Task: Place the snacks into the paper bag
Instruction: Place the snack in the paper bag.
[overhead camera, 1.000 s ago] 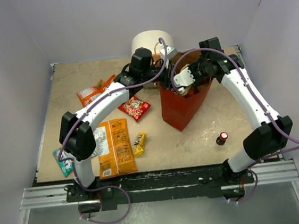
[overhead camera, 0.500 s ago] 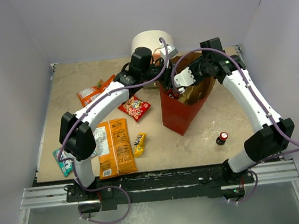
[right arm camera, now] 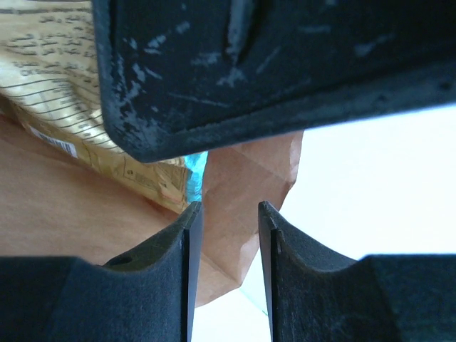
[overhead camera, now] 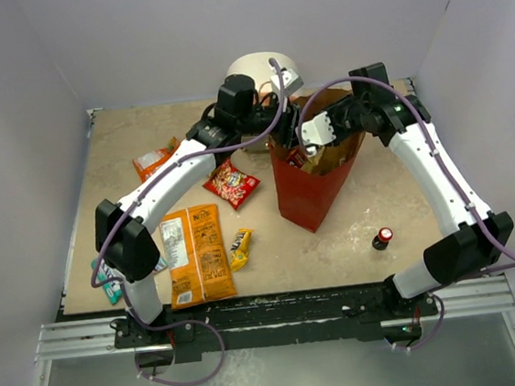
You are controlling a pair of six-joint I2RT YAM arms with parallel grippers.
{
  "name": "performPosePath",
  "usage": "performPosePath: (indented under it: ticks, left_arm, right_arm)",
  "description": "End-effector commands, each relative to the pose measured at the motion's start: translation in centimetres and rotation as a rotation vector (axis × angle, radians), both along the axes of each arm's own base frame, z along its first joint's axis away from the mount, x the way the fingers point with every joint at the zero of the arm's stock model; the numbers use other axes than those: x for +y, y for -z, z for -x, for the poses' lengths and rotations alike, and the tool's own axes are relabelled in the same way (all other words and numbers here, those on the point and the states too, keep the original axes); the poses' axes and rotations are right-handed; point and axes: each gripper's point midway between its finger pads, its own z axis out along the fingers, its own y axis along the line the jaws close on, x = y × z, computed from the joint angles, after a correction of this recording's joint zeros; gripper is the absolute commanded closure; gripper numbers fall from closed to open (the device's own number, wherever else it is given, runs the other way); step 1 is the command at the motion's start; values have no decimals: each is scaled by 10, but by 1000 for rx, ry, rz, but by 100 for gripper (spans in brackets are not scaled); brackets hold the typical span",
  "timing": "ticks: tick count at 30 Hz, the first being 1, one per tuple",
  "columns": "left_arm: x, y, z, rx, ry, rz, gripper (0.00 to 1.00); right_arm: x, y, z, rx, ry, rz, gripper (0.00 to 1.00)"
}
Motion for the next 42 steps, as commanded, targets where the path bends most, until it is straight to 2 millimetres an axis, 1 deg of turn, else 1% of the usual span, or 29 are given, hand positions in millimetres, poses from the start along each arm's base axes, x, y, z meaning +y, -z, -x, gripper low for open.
performPosePath:
  ticks: [1, 5, 6, 10, 14, 18, 21, 25, 30, 33, 36, 42]
  left_arm:
    - [11, -52, 16, -121, 18, 55, 56]
    - [13, -45, 3, -113, -49, 16, 51]
    - [13, -41, -4, -111, -78, 0, 49]
    - [14, -23, -20, -83, -140, -73, 43]
    - [12, -4, -20, -30, -133, -118, 40]
    - [6, 6, -15, 13, -112, -130, 37]
    - [5, 14, -16, 43, -120, -153, 38]
    - [6, 25, -16, 70, -126, -184, 43]
    - [2, 31, -5, 104, -69, -184, 59]
    - [-1, 36, 3, 132, -23, -185, 65]
    - [-2, 36, 9, 137, 13, -181, 72]
    - [-2, 33, 14, 97, 67, -204, 84]
  right_arm:
    - [2, -32, -3, -15, 105, -171, 62]
    - [12, -41, 5, -1, 109, -274, 62]
    - [14, -43, 6, -3, 112, -298, 62]
    - [11, -55, 9, -54, 142, -347, 62]
    - [5, -65, 18, -89, 172, -372, 62]
    - [-2, -70, 25, -109, 208, -386, 62]
    - [-7, -73, 30, -119, 235, -402, 61]
    - [-9, -79, 41, -127, 247, -441, 61]
    - [-8, -80, 50, -125, 246, -466, 61]
    - [-8, -77, 52, -122, 249, -472, 61]
    - [-8, -75, 52, -123, 251, -476, 60]
    - [-5, -75, 47, -110, 272, -521, 60]
